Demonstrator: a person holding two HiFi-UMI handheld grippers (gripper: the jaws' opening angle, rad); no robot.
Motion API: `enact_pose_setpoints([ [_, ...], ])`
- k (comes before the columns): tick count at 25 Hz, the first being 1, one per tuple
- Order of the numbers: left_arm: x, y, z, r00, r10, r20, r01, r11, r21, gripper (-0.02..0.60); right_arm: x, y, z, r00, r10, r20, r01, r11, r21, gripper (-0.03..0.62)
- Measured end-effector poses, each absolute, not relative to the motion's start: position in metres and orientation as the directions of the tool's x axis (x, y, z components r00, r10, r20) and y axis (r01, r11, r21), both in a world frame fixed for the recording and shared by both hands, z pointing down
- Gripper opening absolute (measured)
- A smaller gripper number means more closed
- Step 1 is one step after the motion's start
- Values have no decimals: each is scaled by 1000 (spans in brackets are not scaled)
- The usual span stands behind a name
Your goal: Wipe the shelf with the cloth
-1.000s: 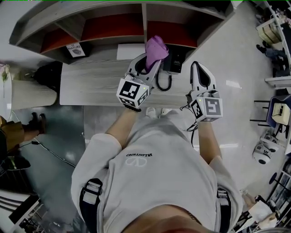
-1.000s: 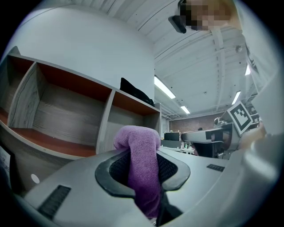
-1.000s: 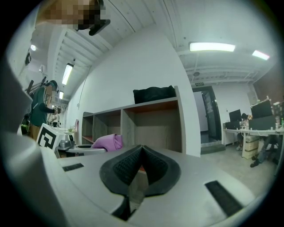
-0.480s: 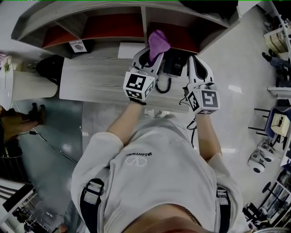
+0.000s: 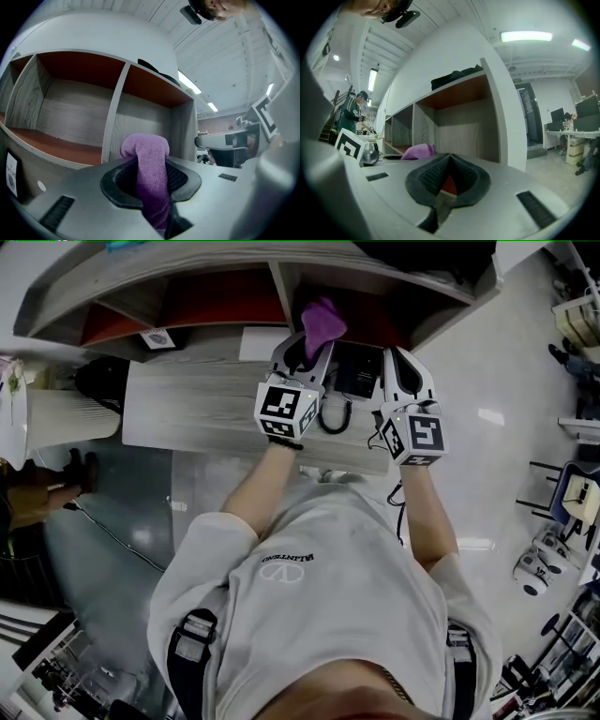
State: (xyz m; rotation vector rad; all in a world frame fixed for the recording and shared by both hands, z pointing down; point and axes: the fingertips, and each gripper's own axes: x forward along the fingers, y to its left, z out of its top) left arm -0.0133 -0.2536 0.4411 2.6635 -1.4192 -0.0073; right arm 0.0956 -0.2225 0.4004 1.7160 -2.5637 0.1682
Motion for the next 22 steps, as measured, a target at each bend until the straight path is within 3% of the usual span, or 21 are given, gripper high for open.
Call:
enact_pose_setpoints([
  [22,-19,-294,489,466,-875,133,-884,-455,104,103,90,-263,446,-392,-906,162,-919,377,-113,1],
])
